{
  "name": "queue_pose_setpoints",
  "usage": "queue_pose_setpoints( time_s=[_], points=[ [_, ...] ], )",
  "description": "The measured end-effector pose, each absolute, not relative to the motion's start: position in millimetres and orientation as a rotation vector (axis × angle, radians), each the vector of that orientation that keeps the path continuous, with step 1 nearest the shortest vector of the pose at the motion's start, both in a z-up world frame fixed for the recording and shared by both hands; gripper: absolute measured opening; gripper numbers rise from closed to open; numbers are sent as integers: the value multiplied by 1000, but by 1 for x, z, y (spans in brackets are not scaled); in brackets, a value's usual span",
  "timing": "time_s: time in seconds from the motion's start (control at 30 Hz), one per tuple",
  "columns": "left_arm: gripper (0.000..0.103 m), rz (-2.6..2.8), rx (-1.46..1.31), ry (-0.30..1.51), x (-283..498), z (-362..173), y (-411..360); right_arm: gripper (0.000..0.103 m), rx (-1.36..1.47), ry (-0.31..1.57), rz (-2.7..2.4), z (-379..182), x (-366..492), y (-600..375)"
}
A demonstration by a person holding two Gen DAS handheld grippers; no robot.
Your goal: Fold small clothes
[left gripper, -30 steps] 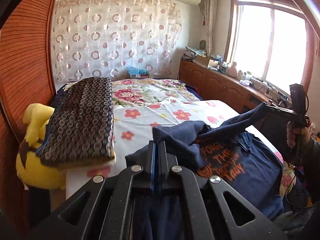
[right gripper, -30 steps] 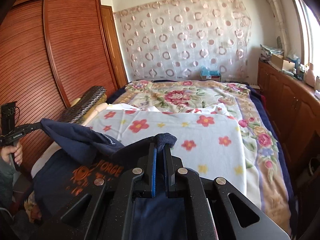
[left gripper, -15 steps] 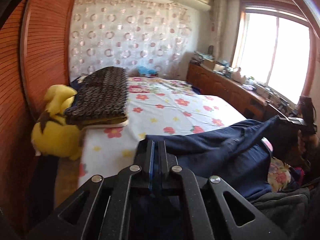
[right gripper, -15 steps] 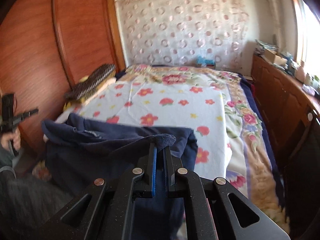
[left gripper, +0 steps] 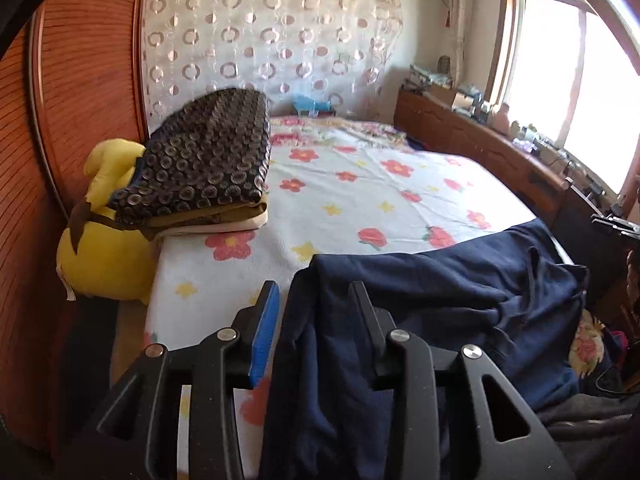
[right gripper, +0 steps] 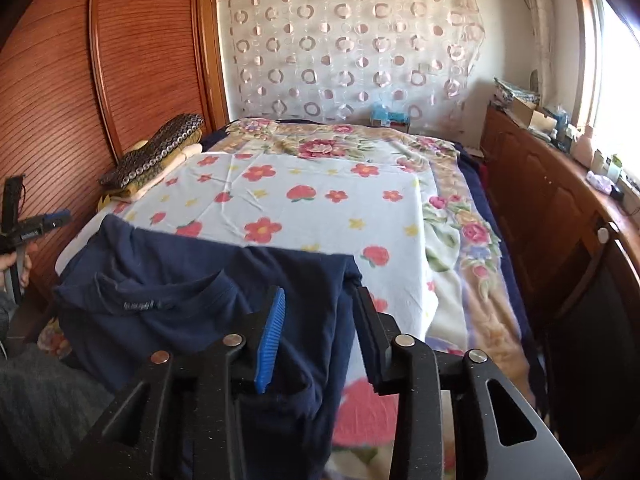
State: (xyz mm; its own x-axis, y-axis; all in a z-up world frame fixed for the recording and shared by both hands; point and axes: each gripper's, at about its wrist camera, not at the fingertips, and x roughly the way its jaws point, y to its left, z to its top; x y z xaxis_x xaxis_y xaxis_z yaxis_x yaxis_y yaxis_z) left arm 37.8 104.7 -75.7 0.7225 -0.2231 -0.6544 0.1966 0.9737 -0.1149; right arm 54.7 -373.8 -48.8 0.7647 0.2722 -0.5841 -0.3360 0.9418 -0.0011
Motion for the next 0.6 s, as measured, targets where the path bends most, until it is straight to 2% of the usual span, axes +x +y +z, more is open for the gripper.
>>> queue_pose_setpoints(
  time_s=[0.23, 0.43, 0.6],
  points=[
    [37, -238, 3, 821, 77, -102, 92, 45, -99, 710, 326, -94, 122, -362],
    [39, -219, 67, 896, 92, -122, 82, 46, -105, 771, 279, -106, 148, -358],
    [42, -231, 41, 918, 97, -128, 88, 55, -129, 824, 270, -115, 162, -358]
  ],
)
